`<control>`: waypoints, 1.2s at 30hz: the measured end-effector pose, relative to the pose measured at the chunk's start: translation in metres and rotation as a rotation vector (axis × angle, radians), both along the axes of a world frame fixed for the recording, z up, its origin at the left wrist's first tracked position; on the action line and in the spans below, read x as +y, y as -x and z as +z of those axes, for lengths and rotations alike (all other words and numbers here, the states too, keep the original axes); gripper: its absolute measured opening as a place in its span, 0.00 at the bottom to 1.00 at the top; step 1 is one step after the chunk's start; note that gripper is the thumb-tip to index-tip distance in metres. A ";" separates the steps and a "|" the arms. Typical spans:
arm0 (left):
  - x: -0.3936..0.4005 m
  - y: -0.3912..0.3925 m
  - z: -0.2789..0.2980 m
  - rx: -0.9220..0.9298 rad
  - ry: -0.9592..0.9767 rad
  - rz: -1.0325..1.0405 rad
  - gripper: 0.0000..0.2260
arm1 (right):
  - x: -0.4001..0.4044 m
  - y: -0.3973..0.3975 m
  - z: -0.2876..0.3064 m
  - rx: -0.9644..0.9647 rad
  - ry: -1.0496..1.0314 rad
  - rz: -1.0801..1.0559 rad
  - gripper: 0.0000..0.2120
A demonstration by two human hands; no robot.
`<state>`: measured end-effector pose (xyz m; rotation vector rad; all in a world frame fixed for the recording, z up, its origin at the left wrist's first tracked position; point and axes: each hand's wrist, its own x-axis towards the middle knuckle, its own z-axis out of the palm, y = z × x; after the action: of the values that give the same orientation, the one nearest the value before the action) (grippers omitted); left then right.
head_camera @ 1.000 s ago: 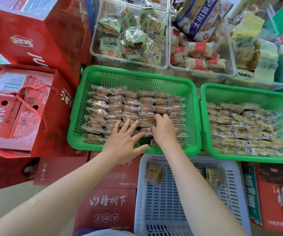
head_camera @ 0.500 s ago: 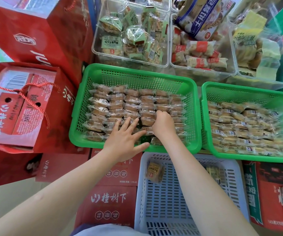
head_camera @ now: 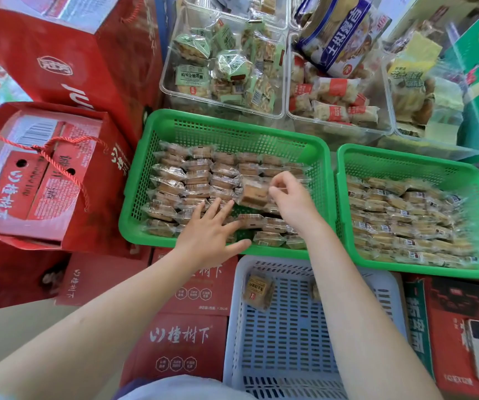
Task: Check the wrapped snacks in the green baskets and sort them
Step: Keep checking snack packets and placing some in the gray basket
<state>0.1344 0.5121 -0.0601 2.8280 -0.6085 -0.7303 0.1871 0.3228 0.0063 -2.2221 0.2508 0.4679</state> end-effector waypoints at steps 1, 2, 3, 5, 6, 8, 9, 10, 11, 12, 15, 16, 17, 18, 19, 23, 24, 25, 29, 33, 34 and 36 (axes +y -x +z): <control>0.001 0.000 0.000 -0.007 0.019 0.007 0.34 | -0.002 0.006 0.005 -0.054 -0.040 -0.057 0.04; 0.002 0.001 0.001 -0.011 0.043 0.021 0.33 | -0.003 0.012 0.011 -0.088 -0.113 -0.131 0.04; 0.003 0.002 0.002 -0.009 0.080 0.047 0.32 | -0.004 0.020 0.017 -0.102 -0.220 -0.222 0.04; 0.005 0.006 0.008 0.005 0.260 0.189 0.29 | -0.005 0.039 0.031 -0.074 -0.490 -0.424 0.05; 0.006 0.008 0.013 -0.013 0.412 0.320 0.26 | -0.005 0.050 0.038 -0.042 -0.634 -0.512 0.05; 0.003 0.017 0.029 -0.046 0.748 0.652 0.21 | -0.004 0.071 0.044 0.040 -0.881 -0.637 0.07; 0.001 0.023 0.041 0.019 0.909 0.815 0.20 | -0.001 0.082 0.044 0.085 -0.958 -0.666 0.09; -0.002 0.031 0.055 0.164 1.051 0.936 0.20 | 0.002 0.093 0.043 0.133 -0.996 -0.677 0.10; -0.003 0.041 0.068 0.345 1.171 0.999 0.19 | 0.007 0.104 0.041 0.178 -0.996 -0.675 0.11; -0.003 0.053 0.077 0.503 1.274 1.026 0.17 | 0.011 0.116 0.039 0.216 -0.977 -0.662 0.12; 0.006 0.096 0.089 0.656 1.397 1.048 0.11 | 0.019 0.153 0.035 0.234 -0.838 -0.578 0.09; 0.010 0.109 0.091 0.669 1.398 1.054 0.10 | 0.020 0.164 0.035 0.206 -0.772 -0.548 0.07; 0.014 0.121 0.092 0.682 1.394 1.053 0.10 | 0.021 0.173 0.036 0.178 -0.717 -0.515 0.07; 0.017 0.132 0.095 0.701 1.399 1.050 0.11 | 0.023 0.183 0.038 0.154 -0.687 -0.487 0.08; 0.019 0.141 0.098 0.722 1.413 1.050 0.12 | 0.025 0.192 0.041 0.133 -0.668 -0.465 0.10; 0.021 0.174 0.108 0.828 1.520 1.070 0.16 | 0.033 0.219 0.052 0.059 -0.600 -0.440 0.12; 0.022 0.181 0.110 0.864 1.538 1.097 0.16 | 0.034 0.223 0.055 0.056 -0.606 -0.448 0.11; 0.023 0.188 0.111 0.890 1.554 1.124 0.16 | 0.035 0.227 0.058 0.055 -0.614 -0.451 0.09; 0.030 0.212 0.109 0.879 1.594 1.215 0.14 | 0.038 0.248 0.063 0.090 -0.599 -0.395 0.08; 0.038 0.228 0.108 0.785 1.546 1.247 0.11 | 0.034 0.265 0.063 0.247 -0.606 -0.202 0.17; 0.040 0.230 0.109 0.746 1.534 1.255 0.10 | 0.033 0.269 0.064 0.259 -0.609 -0.146 0.17; 0.044 0.237 0.112 0.651 1.503 1.275 0.07 | 0.033 0.277 0.063 0.196 -0.596 -0.090 0.15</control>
<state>-0.1023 0.5566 0.0517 1.0086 0.5672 -0.4502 -0.0897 0.3562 0.0692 -1.5804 0.2710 0.6205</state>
